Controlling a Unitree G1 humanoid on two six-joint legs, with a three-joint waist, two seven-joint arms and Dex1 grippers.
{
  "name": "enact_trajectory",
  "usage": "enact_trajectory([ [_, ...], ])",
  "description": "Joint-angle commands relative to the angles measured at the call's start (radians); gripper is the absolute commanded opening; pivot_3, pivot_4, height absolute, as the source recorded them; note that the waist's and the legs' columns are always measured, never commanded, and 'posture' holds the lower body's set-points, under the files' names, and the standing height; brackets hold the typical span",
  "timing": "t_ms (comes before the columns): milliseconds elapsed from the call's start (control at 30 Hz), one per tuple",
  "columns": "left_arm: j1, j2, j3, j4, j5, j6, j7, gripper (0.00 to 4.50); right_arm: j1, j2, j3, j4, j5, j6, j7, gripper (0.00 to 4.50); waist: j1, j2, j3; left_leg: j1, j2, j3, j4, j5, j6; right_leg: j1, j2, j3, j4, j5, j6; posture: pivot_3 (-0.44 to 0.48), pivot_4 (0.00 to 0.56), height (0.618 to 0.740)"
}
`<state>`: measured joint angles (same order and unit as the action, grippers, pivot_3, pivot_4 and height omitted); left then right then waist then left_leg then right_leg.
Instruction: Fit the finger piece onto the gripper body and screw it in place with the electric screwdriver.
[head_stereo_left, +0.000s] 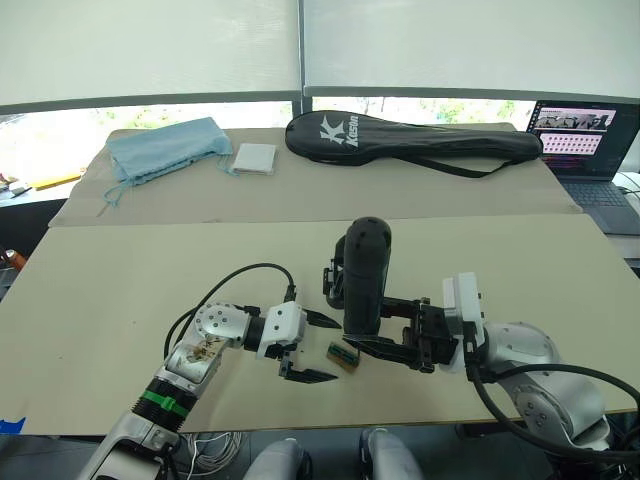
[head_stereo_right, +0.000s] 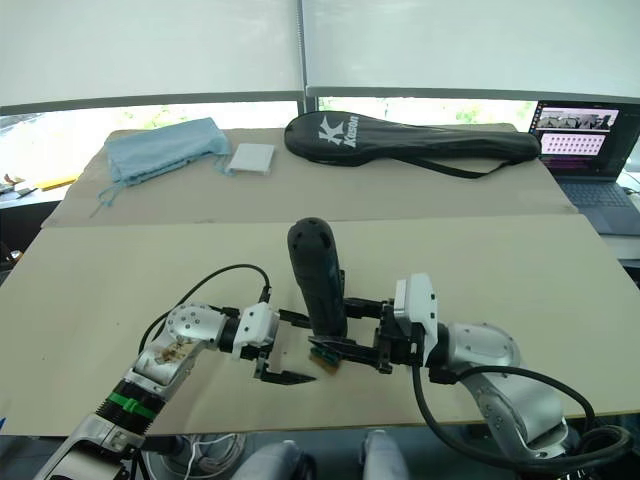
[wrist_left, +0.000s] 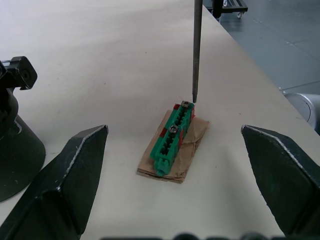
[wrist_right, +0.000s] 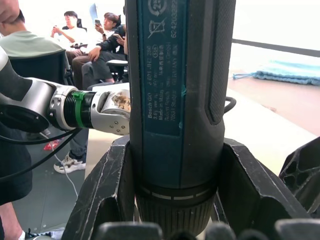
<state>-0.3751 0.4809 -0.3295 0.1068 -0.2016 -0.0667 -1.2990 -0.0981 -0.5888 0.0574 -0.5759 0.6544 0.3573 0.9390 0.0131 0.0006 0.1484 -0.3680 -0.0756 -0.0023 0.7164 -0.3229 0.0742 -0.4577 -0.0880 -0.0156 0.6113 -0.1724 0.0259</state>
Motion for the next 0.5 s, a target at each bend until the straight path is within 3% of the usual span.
enact_trajectory([
  [33, -0.007, -0.005, 0.012, -0.005, -0.009, -0.025, 0.003, 4.5, 0.005, -0.002, -0.015, -0.033, 0.022, -0.016, 0.015, 1.9, 0.0, 0.0, 0.0, 0.0, 0.0, 0.0, 0.0, 0.0, 0.0, 0.0, 0.0, 0.0, 0.0, 0.0, 0.0, 0.0, 0.15, 0.736],
  [500, -0.005, -0.002, 0.016, 0.0, -0.008, -0.027, 0.002, 4.5, -0.004, 0.002, -0.055, -0.055, 0.067, -0.021, 0.011, 1.9, 0.0, 0.0, 0.0, 0.0, 0.0, 0.0, 0.0, 0.0, 0.0, 0.0, -0.001, 0.0, 0.0, 0.0, 0.0, 0.0, 0.15, 0.736],
])
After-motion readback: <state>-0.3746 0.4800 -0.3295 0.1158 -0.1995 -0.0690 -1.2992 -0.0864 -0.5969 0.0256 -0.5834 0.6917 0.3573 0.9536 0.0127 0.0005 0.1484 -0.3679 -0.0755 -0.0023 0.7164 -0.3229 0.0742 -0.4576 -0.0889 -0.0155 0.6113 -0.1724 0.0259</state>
